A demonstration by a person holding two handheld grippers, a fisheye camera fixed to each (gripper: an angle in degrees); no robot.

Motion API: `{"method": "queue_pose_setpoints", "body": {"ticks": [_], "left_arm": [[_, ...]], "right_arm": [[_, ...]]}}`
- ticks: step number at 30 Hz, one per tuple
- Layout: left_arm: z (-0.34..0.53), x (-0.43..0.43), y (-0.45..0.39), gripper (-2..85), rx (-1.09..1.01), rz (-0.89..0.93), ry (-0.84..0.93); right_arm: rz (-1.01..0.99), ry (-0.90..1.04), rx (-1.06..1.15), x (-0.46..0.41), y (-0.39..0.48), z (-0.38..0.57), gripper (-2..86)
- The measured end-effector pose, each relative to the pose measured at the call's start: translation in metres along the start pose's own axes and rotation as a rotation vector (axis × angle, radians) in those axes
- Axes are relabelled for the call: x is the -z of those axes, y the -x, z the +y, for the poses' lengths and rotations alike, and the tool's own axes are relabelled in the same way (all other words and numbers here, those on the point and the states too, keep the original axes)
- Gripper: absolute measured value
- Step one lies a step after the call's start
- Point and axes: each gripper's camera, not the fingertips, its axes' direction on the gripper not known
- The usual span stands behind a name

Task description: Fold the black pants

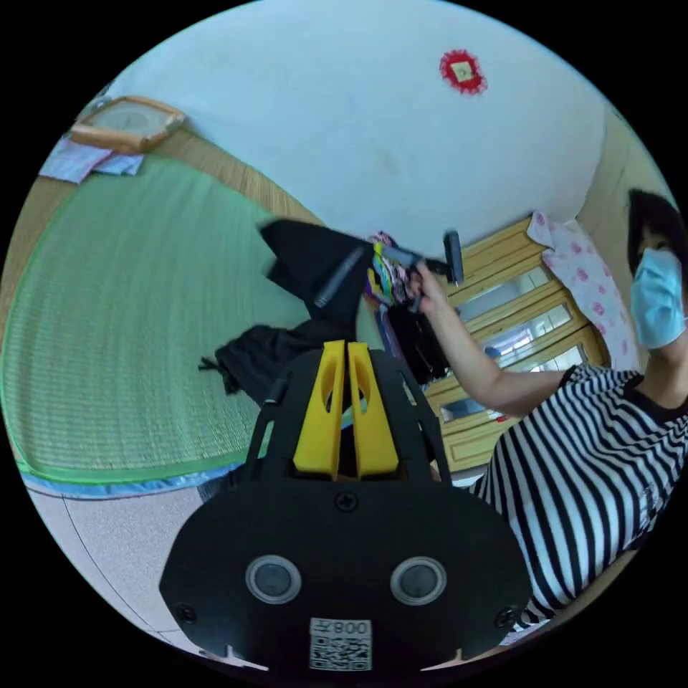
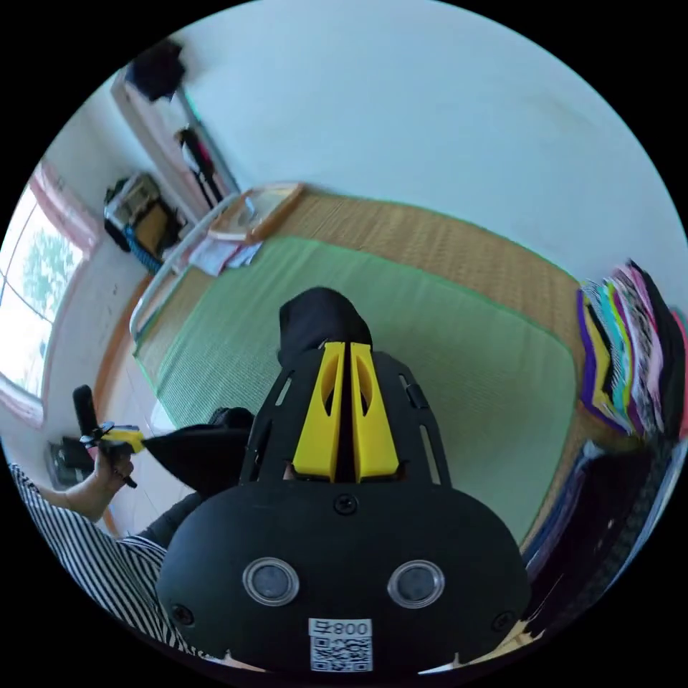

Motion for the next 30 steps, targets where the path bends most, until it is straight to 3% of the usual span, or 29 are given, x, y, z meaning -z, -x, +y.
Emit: {"method": "queue_pose_setpoints", "body": {"ticks": [7,12,16,19,23,27,30], "left_arm": [[-0.036,0.103,-0.01,0.5,-0.101,-0.102,-0.314],[-0.057,0.102,-0.008,0.5,-0.114,-0.241,-0.23],[-0.065,0.083,0.006,0.4,-0.032,-0.277,-0.112],[-0.066,0.083,0.005,0.4,-0.027,-0.272,-0.115],[-0.074,0.086,0.007,0.4,0.008,-0.261,-0.122],[-0.083,0.091,0.0,0.4,-0.002,-0.281,-0.12],[-0.092,0.097,-0.007,0.4,-0.005,-0.261,-0.141]], "right_arm": [[0.017,-0.118,-0.307,0.142,-0.101,0.139,0.7],[-0.233,-0.007,-0.573,0.091,-0.165,0.246,0.5],[-0.249,0.054,-0.707,0.052,-0.176,0.285,0.8],[-0.321,0.022,-0.588,0.046,-0.136,0.279,2.2],[-0.375,0.16,-0.373,0.01,-0.049,0.253,6.1],[-0.171,0.258,-0.106,-0.018,0.043,0.233,8.2],[-0.089,0.227,0.064,-0.024,0.103,0.217,9.3]]}}
